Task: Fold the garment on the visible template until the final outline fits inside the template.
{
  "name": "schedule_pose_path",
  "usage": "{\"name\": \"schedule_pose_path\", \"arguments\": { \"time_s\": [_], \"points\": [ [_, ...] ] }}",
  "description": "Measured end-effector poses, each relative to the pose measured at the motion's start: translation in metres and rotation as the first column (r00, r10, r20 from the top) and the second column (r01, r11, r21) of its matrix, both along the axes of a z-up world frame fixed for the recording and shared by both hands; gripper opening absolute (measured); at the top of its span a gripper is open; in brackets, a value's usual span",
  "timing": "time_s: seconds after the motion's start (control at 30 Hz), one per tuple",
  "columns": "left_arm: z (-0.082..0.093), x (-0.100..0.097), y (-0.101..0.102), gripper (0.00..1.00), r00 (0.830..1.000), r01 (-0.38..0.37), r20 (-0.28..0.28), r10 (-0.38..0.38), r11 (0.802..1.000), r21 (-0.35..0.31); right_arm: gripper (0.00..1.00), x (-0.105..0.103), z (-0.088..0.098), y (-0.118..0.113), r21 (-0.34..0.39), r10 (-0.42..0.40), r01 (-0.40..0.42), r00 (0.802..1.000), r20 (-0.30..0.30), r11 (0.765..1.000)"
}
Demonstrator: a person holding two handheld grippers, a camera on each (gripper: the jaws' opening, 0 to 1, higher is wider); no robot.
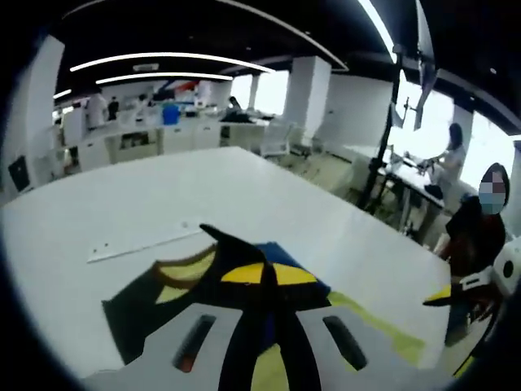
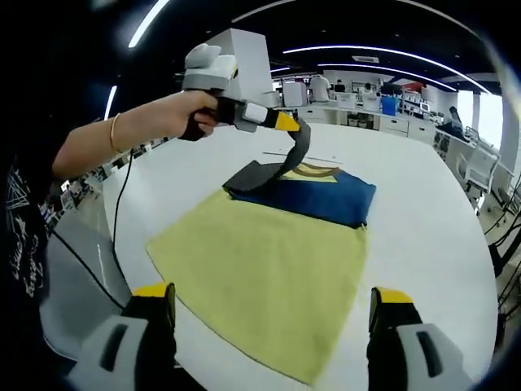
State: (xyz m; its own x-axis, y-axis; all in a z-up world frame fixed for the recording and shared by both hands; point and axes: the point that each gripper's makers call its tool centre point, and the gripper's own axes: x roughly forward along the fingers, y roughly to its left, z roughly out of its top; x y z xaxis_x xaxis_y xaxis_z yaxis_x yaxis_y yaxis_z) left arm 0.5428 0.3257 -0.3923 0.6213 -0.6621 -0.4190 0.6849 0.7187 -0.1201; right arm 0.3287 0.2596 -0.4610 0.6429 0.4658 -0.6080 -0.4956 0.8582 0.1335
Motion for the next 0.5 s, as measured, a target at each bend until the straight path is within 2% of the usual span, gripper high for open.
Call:
{"name": "schedule_pose_path", "arguments": {
  "time_s": [0.33, 0.5],
  "points": [
    [-0.010, -0.014, -0.025, 0.00, 0.998, 0.064, -0.021, -0.064, 0.998, -0.016, 1.00, -0.003, -0.003, 0.000, 0.006, -0.009, 0.009, 1.000, -0.008, 1.000],
    [-0.026, -0.023, -0.038, 0.00, 0.993, 0.110, -0.034, -0.110, 0.994, 0.002, 1.00, -0.002, -0.006, -0.002, 0.009, -0.012, 0.012, 1.000, -0.012, 1.000]
  ]
}}
